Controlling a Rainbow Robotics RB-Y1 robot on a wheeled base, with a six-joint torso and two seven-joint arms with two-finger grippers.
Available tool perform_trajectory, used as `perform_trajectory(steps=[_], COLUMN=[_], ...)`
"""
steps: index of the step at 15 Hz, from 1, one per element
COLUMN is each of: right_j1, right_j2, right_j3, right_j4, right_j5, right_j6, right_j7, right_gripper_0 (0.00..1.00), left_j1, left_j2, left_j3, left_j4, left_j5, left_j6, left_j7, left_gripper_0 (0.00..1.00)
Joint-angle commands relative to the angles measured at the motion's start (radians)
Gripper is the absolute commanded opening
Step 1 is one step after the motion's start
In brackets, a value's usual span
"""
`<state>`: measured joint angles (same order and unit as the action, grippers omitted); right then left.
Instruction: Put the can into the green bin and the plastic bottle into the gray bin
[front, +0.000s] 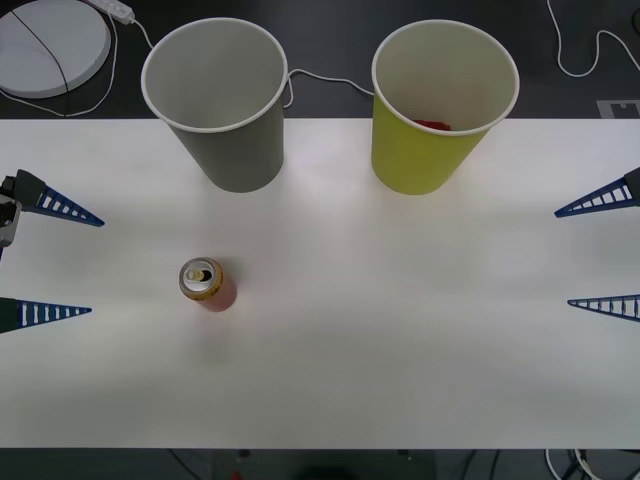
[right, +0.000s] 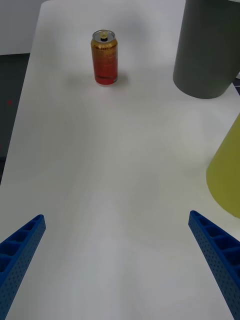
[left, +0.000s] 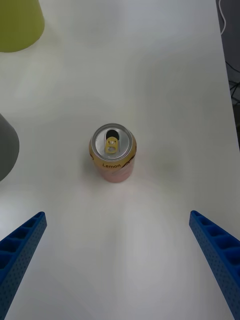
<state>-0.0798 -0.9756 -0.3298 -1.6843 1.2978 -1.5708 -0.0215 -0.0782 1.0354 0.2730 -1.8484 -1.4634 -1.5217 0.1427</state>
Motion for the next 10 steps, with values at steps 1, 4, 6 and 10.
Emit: perform_trajectory(steps=[1,4,6,10], right_j1=[0.000,0.000,0.000,0.000], right_j2=[0.000,0.000,0.000,0.000], right_j3=[0.000,0.000,0.000,0.000], right_j4=[0.000,0.000,0.000,0.000], right_j5=[0.000,0.000,0.000,0.000], right_j6=[0.000,0.000,0.000,0.000], right_j7=[0.000,0.000,0.000,0.000], right_gripper_0=[1.00,1.00,1.00,1.00], left_j1=[0.000,0.000,-0.014,-0.020], left_j2=[0.000,-0.008,-0.006,-0.003], left_j3=[0.000,-0.015,-0.020,-0.020], left_j4=[0.000,0.002,0.003,0.005], left_j5=[0.000,-0.008,-0.009,-0.009], left_j6=[0.000,-0.003,-0.014,-0.021], left_j7=[0.000,0.000,0.003,0.003], left_gripper_0=[1.00,1.00,1.00,1.00])
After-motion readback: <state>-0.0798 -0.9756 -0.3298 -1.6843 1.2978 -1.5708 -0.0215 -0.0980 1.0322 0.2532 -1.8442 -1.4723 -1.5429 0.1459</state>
